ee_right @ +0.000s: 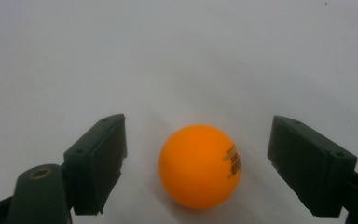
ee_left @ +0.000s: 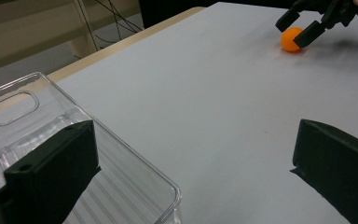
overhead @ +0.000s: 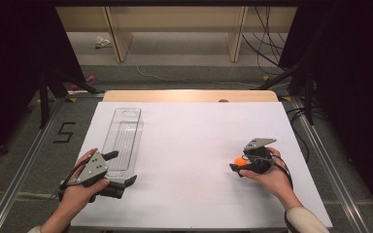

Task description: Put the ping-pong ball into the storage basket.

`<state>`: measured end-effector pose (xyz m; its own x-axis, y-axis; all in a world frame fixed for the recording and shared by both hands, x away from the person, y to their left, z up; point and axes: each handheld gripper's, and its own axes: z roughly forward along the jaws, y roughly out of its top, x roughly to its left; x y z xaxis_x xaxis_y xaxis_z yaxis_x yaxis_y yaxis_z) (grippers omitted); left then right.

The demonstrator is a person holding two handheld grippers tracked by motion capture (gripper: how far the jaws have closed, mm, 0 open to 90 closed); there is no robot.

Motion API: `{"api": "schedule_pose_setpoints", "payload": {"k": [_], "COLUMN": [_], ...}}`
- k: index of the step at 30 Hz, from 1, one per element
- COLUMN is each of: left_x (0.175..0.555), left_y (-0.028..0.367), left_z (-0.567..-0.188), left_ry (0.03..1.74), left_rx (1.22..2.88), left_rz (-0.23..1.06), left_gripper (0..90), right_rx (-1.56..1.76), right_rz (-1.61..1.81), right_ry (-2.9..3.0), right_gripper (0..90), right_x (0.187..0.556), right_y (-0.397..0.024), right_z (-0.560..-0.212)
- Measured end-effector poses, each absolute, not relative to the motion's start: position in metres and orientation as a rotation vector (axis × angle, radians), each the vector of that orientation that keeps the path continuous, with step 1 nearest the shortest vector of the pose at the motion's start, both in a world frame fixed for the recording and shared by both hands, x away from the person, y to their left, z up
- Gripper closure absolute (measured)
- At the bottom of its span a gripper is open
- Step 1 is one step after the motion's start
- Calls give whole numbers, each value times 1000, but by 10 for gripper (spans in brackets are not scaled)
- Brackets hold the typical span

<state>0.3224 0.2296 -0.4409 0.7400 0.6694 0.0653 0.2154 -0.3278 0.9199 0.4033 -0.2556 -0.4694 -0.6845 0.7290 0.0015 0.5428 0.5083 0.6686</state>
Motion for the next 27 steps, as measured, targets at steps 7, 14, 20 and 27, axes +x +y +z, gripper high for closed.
{"api": "schedule_pose_setpoints", "payload": {"k": [7, 14, 20, 27], "left_x": [323, 323, 323, 323], "left_y": [230, 230, 230, 230], "left_z": [-441, -441, -441, -441], "left_ry": [680, 680, 681, 679], "left_rx": [1887, 1888, 1888, 1889], "left_rz": [539, 539, 539, 540], "left_gripper": [0, 0, 0, 0], "right_rx": [1065, 1062, 1061, 1067], "right_rz": [926, 914, 912, 904], "right_ry": [2492, 2507, 2512, 2519], "right_gripper": [251, 299, 325, 350], "right_x": [405, 406, 406, 406], "right_y": [-253, -252, -252, -252], "right_z": [-472, -474, -474, -475]}}
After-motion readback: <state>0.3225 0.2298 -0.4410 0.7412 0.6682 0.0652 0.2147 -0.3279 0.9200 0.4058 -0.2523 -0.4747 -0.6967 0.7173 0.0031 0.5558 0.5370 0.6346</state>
